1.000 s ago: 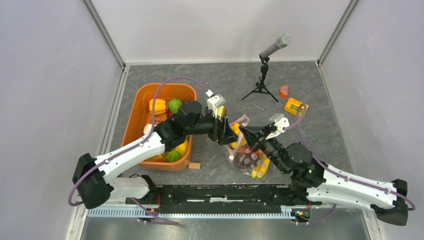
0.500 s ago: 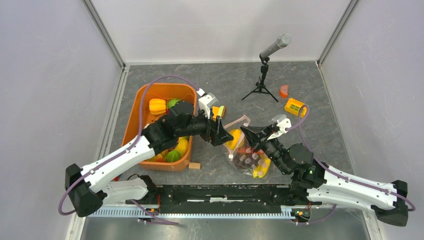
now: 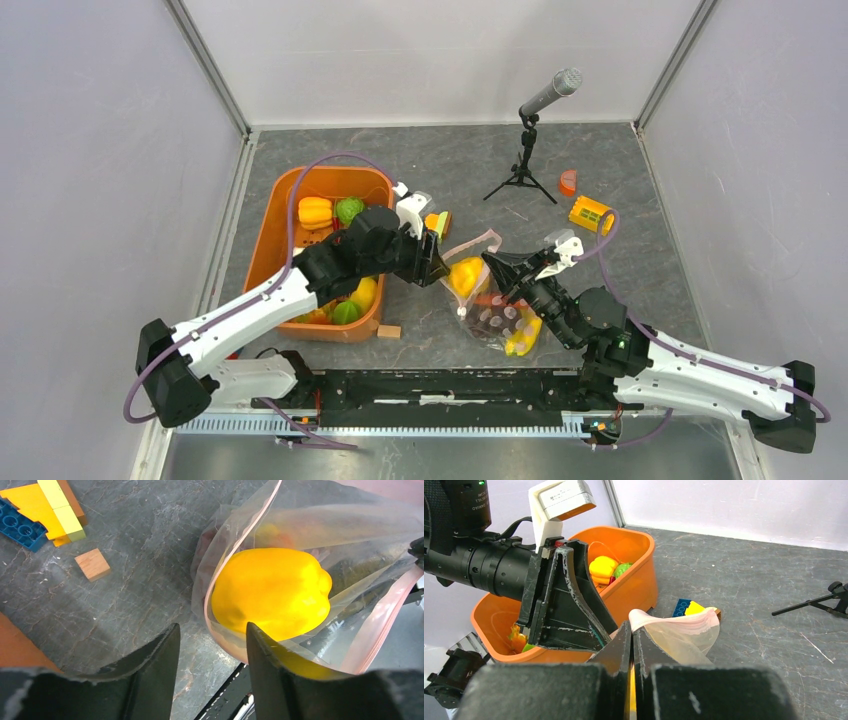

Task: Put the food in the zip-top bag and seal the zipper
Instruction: Adjust the zipper food storage bag at the center of the board.

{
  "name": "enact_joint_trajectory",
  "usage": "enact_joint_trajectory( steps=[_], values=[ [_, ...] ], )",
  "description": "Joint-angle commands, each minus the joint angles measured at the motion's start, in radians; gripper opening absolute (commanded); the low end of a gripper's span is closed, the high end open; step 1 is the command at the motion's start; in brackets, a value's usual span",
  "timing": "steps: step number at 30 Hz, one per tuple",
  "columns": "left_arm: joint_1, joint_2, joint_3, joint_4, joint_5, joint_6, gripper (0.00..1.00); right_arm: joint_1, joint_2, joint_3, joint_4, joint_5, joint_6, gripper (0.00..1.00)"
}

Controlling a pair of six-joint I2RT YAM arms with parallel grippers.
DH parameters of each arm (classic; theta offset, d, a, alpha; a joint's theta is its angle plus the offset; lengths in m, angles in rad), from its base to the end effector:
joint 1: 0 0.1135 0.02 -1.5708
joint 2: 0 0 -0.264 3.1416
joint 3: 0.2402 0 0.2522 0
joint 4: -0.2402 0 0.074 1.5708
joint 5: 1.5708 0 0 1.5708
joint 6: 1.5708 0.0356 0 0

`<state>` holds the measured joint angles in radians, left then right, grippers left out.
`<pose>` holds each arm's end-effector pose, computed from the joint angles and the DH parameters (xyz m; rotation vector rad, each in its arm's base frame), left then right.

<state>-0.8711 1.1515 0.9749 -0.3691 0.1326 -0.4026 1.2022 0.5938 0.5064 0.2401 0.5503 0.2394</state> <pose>0.1623 -0.2001 0.3139 0.6021 2.1620 -0.8702 0.0727 0.1366 0.3155 -0.2424 1.4696 0.7884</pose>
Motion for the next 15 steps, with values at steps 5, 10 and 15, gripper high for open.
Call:
enact_joint_trajectory(
  steps=[5,10,15],
  values=[
    [-0.002,0.033,0.027,0.017,0.022,0.043,0.42,0.0,0.002,0.024,0.067,-0.004,0.0,0.02],
    [-0.002,0.041,0.013,0.074,0.047,0.037,0.16,0.0,0.001,0.022,0.07,-0.019,-0.002,0.02],
    [-0.002,0.0,0.065,0.092,0.062,0.031,0.02,0.0,-0.015,0.01,0.05,0.039,0.015,0.02]
  ],
)
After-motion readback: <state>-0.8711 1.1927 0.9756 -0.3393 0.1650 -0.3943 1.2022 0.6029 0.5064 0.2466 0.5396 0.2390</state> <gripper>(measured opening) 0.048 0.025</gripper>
